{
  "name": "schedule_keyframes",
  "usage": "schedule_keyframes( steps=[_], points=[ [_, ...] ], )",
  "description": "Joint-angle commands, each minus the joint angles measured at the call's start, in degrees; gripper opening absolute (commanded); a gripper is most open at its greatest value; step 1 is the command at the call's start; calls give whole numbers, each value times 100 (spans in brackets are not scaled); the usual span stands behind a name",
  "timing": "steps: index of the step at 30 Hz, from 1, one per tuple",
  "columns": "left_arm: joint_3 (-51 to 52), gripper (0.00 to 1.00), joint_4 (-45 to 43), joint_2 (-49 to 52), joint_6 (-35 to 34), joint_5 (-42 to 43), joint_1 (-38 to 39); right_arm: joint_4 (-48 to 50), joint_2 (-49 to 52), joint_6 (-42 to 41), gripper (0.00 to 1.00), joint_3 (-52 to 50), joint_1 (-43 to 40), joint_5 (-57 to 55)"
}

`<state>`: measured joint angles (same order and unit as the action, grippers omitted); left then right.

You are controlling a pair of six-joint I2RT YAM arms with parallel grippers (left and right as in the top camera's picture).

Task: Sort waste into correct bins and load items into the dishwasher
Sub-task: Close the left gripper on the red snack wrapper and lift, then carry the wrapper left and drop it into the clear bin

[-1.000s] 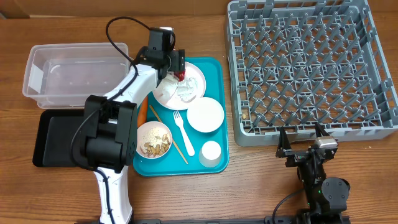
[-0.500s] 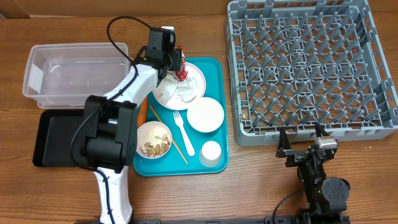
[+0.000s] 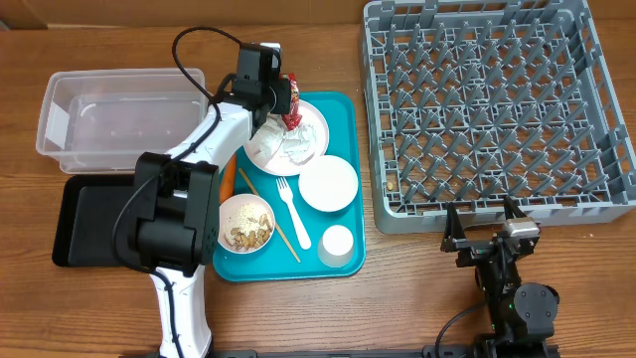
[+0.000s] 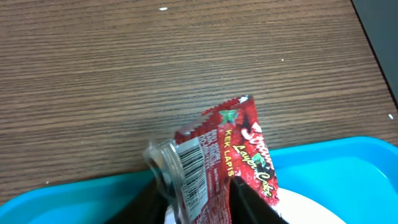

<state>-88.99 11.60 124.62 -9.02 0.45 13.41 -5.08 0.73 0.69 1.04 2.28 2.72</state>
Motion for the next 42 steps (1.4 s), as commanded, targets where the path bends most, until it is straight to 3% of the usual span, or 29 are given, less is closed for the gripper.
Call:
schedule_keyframes(
  steps=[1, 6, 18, 30, 33, 38, 42],
  points=[
    [-122, 29, 37, -238, 0, 68, 11, 44, -57, 20, 100, -59, -11, -4],
    [-122, 4, 42, -238, 0, 68, 11, 44, -57, 20, 100, -59, -11, -4],
    [-127, 4, -87, -525, -2, 72, 11, 44, -57, 20, 100, -59, -11, -4],
    [-125, 4, 1399, -2334, -227, 87, 2, 44, -57, 20, 100, -59, -11, -4],
    [-125, 4, 2050, -2776, -490, -247, -2, 44, -57, 20, 100, -59, -11, -4],
    [-125, 4, 3001, -3244, -1102, -1528, -42, 44, -57, 20, 100, -59, -11, -4],
    [-125, 4, 3571, -3346, -1161, -2321, -149, 44, -57, 20, 100, -59, -11, -4]
  ],
)
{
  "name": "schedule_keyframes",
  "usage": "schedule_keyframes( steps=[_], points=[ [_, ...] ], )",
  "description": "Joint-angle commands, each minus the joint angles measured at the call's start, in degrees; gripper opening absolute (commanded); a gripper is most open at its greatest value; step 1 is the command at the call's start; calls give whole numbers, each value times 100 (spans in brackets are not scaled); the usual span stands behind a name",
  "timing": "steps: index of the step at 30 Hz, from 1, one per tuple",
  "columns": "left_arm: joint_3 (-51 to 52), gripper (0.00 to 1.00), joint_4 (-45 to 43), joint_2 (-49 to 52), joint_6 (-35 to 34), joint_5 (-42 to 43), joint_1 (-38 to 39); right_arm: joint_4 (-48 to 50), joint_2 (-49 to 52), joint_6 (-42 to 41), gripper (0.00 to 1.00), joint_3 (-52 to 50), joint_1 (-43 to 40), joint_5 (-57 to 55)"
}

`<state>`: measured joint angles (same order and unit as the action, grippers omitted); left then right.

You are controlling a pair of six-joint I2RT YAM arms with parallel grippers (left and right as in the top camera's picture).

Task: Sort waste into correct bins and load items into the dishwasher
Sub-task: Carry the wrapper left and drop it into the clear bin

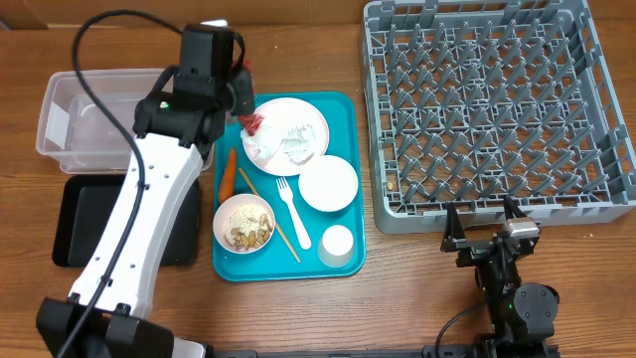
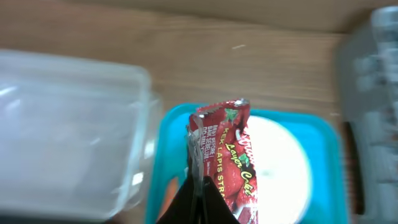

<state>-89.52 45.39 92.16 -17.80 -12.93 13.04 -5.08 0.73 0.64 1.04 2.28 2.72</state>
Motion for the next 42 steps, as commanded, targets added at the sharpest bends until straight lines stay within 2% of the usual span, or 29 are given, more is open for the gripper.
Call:
schedule_keyframes(
  steps=[1, 11, 22, 27, 42],
  points=[
    [-72, 4, 299, -98, -284, -1126, -162, 44, -57, 24, 100, -59, -11, -4],
    [-63, 4, 754, -68, -876, -1071, -1263, 44, -57, 24, 100, -59, -11, -4],
    [-57, 4, 741, 52, -1143, -195, -2671, 44, -57, 24, 100, -59, -11, -4],
    [-57, 4, 654, 391, -1147, -63, -2885, 44, -57, 24, 100, -59, -11, -4],
    [-57, 4, -498, 1556, -1408, -52, -3237, 44, -57, 24, 100, -59, -11, -4]
  ],
)
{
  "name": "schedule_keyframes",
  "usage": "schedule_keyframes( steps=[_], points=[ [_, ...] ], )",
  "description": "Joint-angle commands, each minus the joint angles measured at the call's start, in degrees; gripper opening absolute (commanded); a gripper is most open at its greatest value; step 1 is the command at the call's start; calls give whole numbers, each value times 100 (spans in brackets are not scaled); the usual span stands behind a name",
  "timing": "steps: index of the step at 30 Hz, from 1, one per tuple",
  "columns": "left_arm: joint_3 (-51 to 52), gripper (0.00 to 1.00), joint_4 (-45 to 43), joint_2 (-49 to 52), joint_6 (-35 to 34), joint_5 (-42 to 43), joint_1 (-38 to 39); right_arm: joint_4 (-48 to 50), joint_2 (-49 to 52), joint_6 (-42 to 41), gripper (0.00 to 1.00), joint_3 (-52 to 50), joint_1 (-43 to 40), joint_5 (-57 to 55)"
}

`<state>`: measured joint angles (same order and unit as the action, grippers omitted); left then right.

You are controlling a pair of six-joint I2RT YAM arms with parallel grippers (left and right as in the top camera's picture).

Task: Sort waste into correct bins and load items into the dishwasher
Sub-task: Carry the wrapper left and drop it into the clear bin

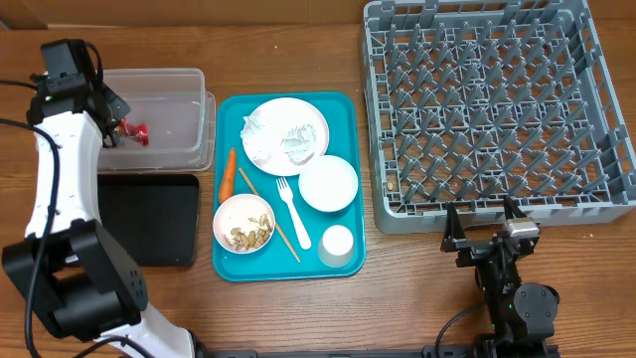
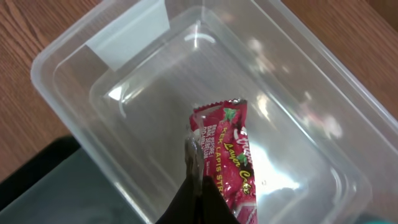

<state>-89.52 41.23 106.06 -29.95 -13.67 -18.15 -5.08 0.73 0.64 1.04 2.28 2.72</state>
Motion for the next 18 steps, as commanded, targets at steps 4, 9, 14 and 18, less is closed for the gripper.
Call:
schedule_keyframes(
  steps=[4, 9, 14, 18],
  points=[
    [-57, 4, -232, 365, -267, 20, -223, 44, -57, 24, 100, -59, -11, -4],
    [-57, 4, -365, 595, -260, -48, -297, 44, -57, 24, 100, -59, -11, -4],
    [-57, 9, -540, 710, -262, -22, -328, 44, -57, 24, 100, -59, -11, -4],
    [-63, 64, -643, 704, -232, -22, -326, 44, -57, 24, 100, -59, -11, -4]
  ],
)
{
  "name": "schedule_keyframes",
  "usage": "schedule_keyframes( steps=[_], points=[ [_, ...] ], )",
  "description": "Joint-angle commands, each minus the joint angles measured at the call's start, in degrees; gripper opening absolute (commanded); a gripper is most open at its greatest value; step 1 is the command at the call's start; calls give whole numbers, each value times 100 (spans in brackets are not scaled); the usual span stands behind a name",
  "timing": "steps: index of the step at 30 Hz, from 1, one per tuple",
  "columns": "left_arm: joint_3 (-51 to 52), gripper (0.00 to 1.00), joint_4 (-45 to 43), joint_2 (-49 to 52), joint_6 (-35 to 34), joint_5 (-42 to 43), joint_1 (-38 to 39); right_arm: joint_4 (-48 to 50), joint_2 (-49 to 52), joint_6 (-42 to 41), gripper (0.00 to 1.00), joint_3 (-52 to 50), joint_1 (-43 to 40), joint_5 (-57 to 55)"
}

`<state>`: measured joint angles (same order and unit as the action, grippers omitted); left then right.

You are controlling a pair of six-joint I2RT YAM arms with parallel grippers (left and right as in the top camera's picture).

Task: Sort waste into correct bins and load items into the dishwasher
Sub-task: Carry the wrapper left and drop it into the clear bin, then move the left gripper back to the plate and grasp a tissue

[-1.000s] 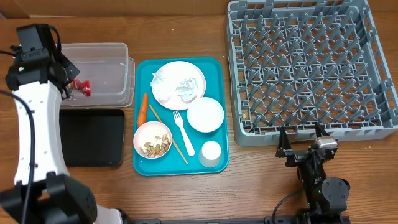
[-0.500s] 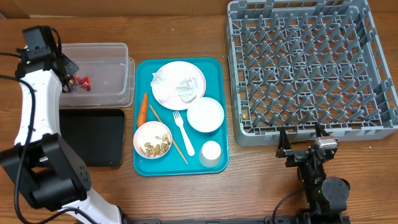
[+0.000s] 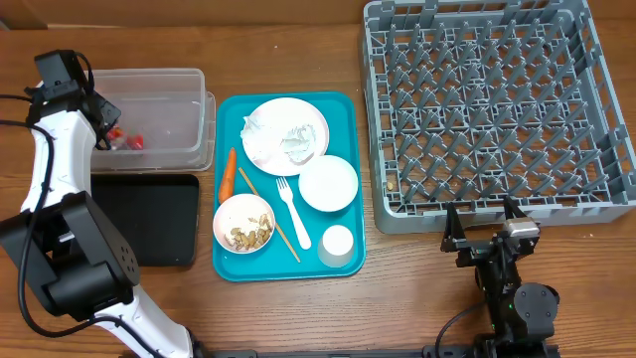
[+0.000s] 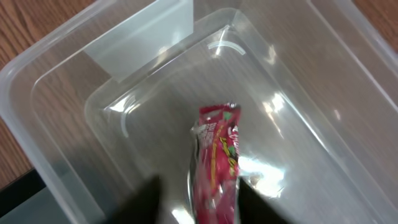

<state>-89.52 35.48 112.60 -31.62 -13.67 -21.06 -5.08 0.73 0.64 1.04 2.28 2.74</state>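
A red snack wrapper (image 4: pixel 216 158) lies loose in the clear plastic bin (image 4: pixel 74 87), blurred between the spread fingers of my left gripper (image 4: pixel 202 205), which is open just above it. Overhead, the wrapper (image 3: pixel 127 140) shows at the left end of the clear bin (image 3: pixel 159 74), under my left gripper (image 3: pixel 102 127). The teal tray (image 3: pixel 343 104) holds a plate with crumpled tissue (image 3: pixel 286 134), a small white plate (image 3: pixel 328 184), a bowl of food scraps (image 3: pixel 245 224), a white fork (image 3: pixel 293 211), a carrot (image 3: pixel 230 171), a wooden stick (image 3: pixel 270 217) and a white cup (image 3: pixel 337 244). My right gripper (image 3: pixel 484 227) rests open near the table's front.
The grey dish rack (image 3: pixel 497 99) fills the back right. A black bin (image 3: pixel 149 219) lies in front of the clear bin, left of the teal tray. The left arm runs along the table's left edge.
My left gripper has opened over the clear bin and let go of the red wrapper, which now lies free between the fingers. The right arm has not moved.
My left gripper held the red wrapper just above the tissue plate on the teal tray. Then it held it at the tray's back left corner, then inside the clear bin. Now the jaws stand apart and the wrapper is in the bin.
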Motion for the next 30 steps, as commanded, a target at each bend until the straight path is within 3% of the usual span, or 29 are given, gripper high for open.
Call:
schedule_keyframes(
  steps=[1, 5, 7, 9, 12, 15, 19, 26, 30],
  points=[
    [-66, 69, -98, 50, -4, -22, -35, 44, -57, 24, 100, -59, -11, -7],
    [-72, 71, -170, -37, 334, -22, -35, 44, -57, 24, 100, -59, -11, -7],
    [-94, 64, -160, -142, 448, -15, -26, 44, -57, 24, 100, -59, -11, -7],
    [-116, 63, -140, -319, 463, 28, 7, 44, -57, 24, 100, -59, -11, -7],
    [-116, 68, -133, -713, 463, 173, 63, 44, -57, 24, 100, -59, -11, -7],
    [-116, 76, -136, -1233, 463, 706, 129, 44, -57, 24, 100, -59, -11, -7],
    [-116, 79, -79, -1963, 461, 1749, 256, 44, -57, 24, 100, -59, -11, -7],
    [-116, 78, 1137, -2647, 461, 3523, 826, 44, -57, 24, 100, -59, -11, -7],
    [-66, 78, 1937, -2549, 463, 3399, 1438, 44, -57, 24, 100, -59, -11, -7]
  ],
)
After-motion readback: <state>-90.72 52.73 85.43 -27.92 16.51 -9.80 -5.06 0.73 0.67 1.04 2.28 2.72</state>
